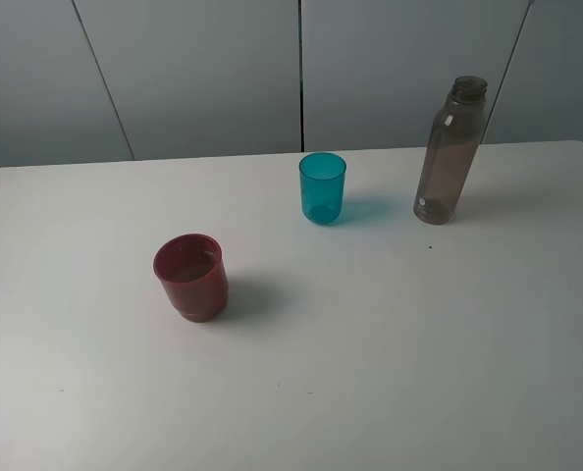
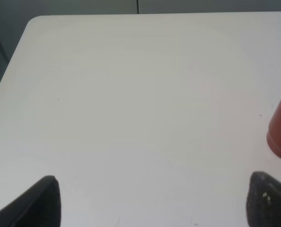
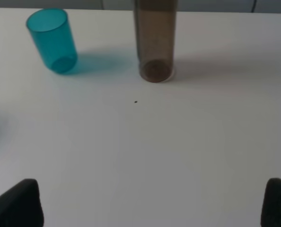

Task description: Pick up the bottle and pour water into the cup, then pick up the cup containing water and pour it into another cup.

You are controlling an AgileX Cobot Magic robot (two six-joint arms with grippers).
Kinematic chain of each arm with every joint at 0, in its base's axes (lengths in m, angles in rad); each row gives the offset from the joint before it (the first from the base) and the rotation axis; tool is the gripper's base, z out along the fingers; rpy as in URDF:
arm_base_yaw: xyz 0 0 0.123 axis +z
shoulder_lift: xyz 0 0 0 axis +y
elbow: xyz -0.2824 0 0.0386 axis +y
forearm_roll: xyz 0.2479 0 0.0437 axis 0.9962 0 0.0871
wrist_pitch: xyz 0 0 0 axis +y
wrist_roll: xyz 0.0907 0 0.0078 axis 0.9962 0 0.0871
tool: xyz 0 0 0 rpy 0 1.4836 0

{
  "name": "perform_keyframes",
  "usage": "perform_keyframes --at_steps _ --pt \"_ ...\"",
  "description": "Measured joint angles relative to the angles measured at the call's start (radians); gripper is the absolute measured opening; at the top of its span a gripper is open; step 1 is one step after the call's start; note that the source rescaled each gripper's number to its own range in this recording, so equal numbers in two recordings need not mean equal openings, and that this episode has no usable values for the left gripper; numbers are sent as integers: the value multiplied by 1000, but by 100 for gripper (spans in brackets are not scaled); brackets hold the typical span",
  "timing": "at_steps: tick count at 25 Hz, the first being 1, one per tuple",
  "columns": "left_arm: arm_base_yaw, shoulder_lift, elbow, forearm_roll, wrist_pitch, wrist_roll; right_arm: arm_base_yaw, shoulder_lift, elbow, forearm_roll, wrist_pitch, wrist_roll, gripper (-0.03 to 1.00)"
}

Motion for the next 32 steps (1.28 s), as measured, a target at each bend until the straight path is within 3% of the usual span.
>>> perform_keyframes --at_steps 7,32 --pt "0 0 0 0 0 0 -94 -52 0 0 0 -4 99" --pt "0 0 0 0 0 0 -98 -79 0 0 0 -12 99"
